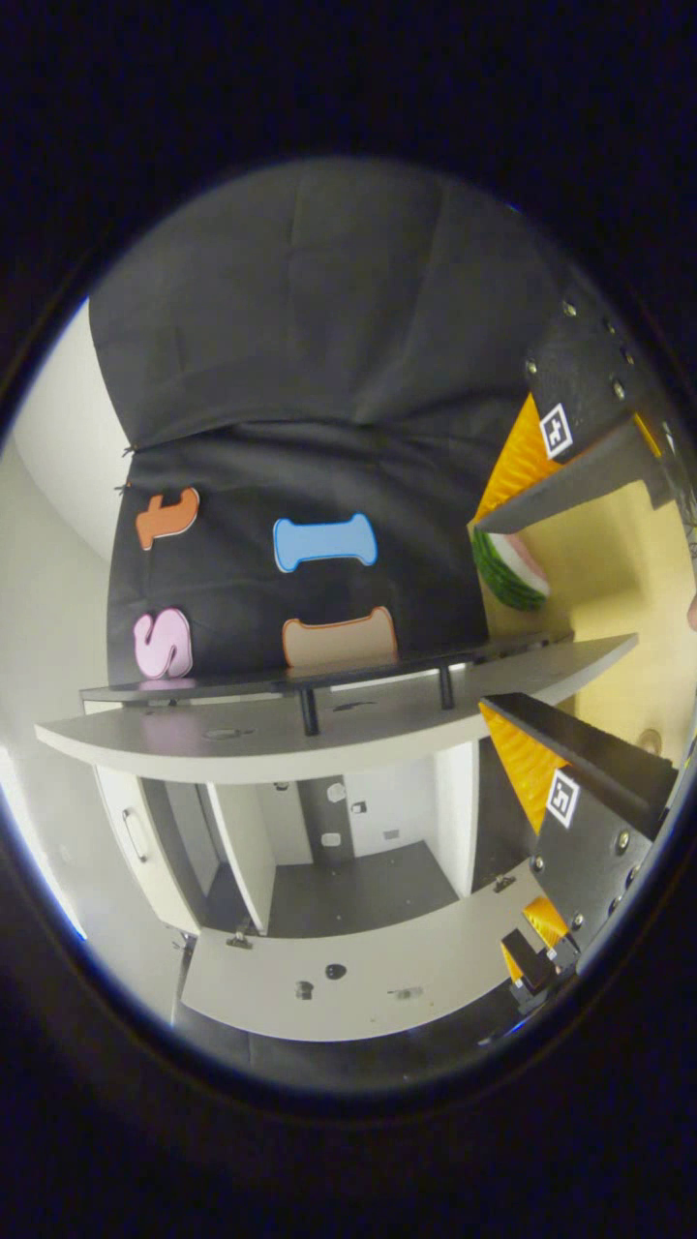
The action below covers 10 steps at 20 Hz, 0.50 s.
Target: Grasp the bottle in the cabinet with the left hand and place it on the coaster, then close the right door with the right hand and the left door with the left hand.
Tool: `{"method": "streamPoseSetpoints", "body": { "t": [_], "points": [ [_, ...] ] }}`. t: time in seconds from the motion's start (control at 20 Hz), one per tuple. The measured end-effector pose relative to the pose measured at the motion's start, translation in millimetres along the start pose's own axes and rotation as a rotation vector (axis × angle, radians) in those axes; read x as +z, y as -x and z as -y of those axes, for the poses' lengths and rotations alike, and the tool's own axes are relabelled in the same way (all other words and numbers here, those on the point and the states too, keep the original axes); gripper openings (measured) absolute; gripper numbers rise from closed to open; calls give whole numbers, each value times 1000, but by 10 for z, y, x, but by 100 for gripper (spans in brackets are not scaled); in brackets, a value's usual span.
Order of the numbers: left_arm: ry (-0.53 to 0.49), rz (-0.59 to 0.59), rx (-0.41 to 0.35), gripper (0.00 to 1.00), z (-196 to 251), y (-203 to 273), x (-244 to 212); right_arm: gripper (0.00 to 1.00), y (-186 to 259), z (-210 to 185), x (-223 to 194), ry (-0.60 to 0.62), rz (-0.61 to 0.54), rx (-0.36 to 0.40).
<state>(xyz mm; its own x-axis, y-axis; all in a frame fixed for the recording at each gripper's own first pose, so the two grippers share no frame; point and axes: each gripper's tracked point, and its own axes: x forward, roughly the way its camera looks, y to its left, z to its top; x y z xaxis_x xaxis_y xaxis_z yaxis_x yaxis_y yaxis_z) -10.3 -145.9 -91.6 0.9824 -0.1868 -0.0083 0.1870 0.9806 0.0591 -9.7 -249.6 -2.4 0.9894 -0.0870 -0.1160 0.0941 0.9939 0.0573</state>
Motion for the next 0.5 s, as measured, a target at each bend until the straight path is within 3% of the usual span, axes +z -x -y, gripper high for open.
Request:
{"method": "streamPoseSetpoints", "body": {
  "t": [0.5],
  "points": [
    [83, -128, 148, 89, -629, 261, -300, 98, -271, -104, -5, 4, 4, 71]
  ]
}}
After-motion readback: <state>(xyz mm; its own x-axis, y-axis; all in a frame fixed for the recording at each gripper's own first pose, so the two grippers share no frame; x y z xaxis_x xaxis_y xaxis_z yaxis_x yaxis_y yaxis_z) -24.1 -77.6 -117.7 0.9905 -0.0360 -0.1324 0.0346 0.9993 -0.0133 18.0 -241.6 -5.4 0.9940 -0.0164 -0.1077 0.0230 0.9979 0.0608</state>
